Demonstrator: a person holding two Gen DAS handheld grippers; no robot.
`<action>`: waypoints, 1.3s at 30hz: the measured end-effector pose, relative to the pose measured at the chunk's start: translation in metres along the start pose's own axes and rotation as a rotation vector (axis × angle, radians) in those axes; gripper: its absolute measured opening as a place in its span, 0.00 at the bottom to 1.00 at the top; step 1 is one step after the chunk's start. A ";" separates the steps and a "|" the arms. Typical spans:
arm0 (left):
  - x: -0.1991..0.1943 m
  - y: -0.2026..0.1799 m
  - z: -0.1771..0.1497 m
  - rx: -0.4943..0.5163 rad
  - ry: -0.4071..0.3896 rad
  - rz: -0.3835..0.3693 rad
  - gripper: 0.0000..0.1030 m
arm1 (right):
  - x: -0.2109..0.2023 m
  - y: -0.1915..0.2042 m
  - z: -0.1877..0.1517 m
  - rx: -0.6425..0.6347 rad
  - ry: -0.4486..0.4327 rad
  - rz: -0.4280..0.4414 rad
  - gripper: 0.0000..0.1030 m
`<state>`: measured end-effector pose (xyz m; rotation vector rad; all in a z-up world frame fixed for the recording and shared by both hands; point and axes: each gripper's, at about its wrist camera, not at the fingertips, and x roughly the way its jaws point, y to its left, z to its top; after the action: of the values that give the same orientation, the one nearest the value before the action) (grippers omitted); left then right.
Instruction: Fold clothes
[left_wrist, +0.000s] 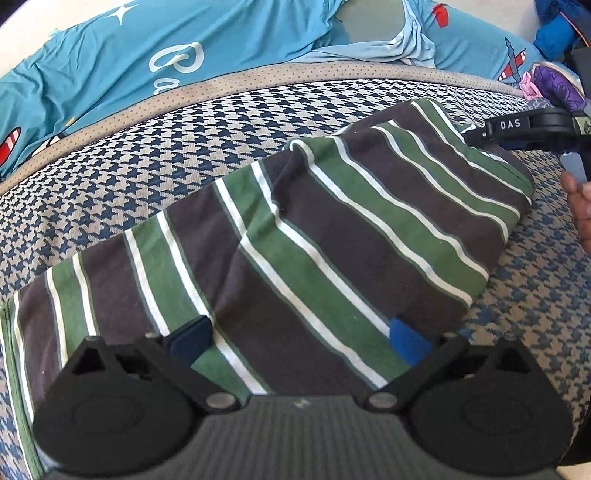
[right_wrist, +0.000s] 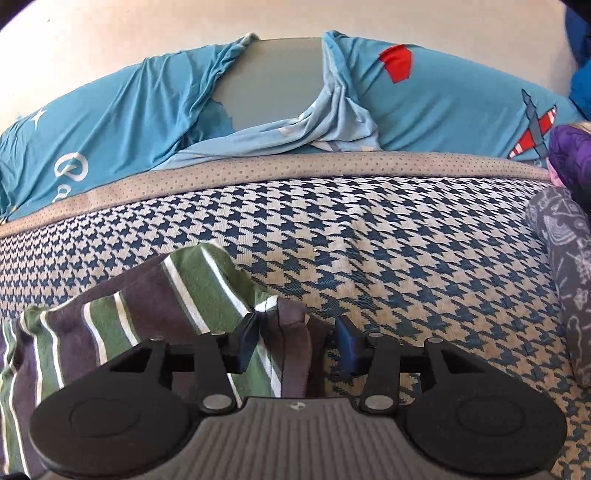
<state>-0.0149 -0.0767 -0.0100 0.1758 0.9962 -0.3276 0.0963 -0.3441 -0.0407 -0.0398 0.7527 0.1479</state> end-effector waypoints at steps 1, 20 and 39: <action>0.000 -0.002 0.000 0.001 0.002 -0.001 0.99 | -0.005 -0.002 0.000 0.014 -0.008 -0.006 0.44; -0.005 -0.001 -0.005 -0.011 0.020 0.013 1.00 | -0.065 0.031 -0.047 0.026 -0.010 0.053 0.46; -0.005 0.003 -0.008 -0.018 0.026 0.029 1.00 | -0.074 0.037 -0.055 0.022 -0.071 0.123 0.47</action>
<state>-0.0227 -0.0708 -0.0103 0.1784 1.0212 -0.2903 0.0001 -0.3214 -0.0296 0.0327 0.6858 0.2571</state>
